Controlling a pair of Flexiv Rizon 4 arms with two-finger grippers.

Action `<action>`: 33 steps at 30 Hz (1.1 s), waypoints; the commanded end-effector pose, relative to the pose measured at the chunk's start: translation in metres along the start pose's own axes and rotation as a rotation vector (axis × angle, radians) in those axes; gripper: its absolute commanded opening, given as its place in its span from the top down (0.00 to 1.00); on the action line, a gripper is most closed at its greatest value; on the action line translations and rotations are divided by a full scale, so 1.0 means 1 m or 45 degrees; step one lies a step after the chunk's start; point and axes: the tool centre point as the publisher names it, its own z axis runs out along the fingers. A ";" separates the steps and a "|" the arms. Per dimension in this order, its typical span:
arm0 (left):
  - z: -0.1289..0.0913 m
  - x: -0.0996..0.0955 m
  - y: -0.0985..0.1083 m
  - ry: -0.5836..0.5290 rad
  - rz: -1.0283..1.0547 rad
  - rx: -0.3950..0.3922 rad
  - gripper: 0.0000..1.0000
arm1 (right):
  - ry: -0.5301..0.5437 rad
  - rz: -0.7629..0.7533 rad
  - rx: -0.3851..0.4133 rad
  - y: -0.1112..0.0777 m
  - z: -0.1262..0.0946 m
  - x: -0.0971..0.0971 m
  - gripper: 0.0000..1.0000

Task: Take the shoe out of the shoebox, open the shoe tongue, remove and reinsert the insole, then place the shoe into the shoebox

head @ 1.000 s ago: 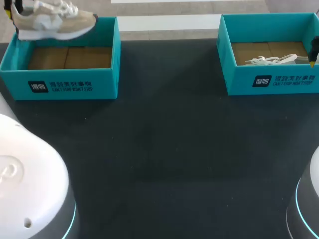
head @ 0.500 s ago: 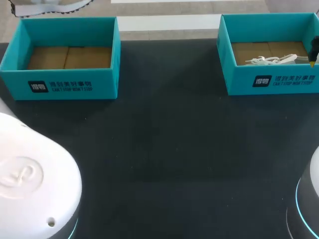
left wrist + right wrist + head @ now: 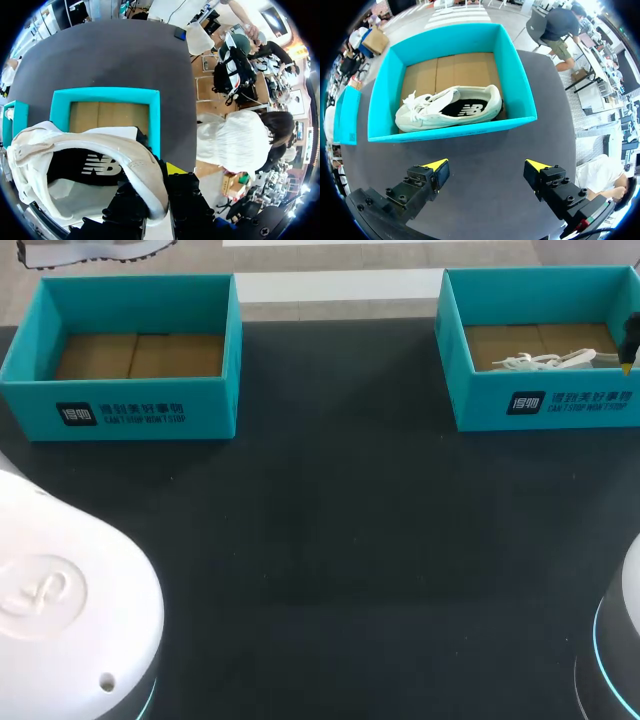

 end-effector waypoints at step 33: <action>-0.038 -0.092 -0.169 0.172 -0.087 -0.265 1.00 | 0.000 0.001 -0.001 0.000 0.000 0.000 0.00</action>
